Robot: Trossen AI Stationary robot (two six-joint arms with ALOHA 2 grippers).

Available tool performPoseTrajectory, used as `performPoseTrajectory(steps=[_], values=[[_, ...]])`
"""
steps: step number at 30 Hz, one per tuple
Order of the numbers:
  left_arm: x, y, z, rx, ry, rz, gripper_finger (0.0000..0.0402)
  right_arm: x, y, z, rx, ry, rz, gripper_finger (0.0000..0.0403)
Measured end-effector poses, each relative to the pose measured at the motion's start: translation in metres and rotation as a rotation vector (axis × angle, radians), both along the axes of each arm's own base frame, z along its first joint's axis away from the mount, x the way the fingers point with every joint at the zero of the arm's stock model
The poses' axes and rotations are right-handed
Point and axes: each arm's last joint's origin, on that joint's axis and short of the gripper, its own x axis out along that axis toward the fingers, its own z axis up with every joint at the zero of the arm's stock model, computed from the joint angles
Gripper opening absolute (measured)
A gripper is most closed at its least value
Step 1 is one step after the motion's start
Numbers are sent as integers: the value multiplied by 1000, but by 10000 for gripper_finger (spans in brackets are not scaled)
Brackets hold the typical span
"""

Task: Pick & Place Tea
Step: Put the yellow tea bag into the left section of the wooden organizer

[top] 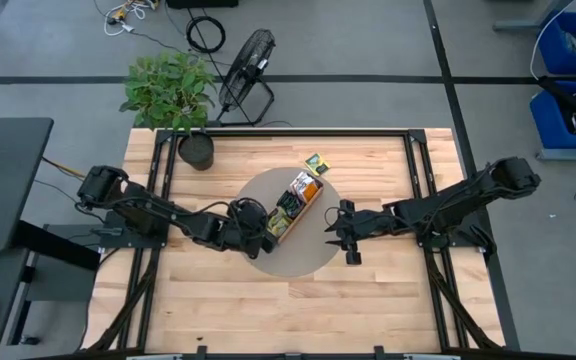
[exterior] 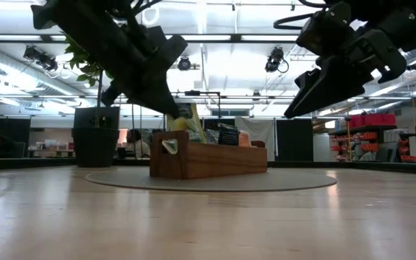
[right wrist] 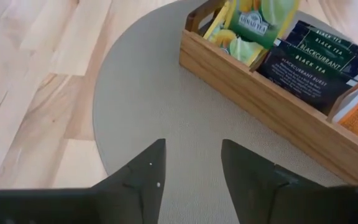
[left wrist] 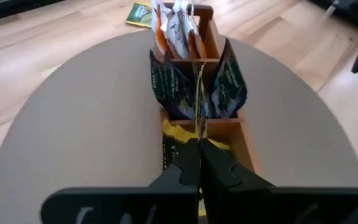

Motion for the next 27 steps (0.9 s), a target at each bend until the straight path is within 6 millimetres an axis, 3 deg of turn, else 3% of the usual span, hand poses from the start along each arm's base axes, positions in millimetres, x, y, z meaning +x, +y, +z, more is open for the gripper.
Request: performPoseTrajectory(steps=[15, 27], values=[[6, 14, -4, -146, 5, -53, 1, -1, 0, 5, 3, -25, 1, 162], [7, 12, -7, -193, 4, -70, 9, -1, 0, 5, -3, -25, 6, 162]])
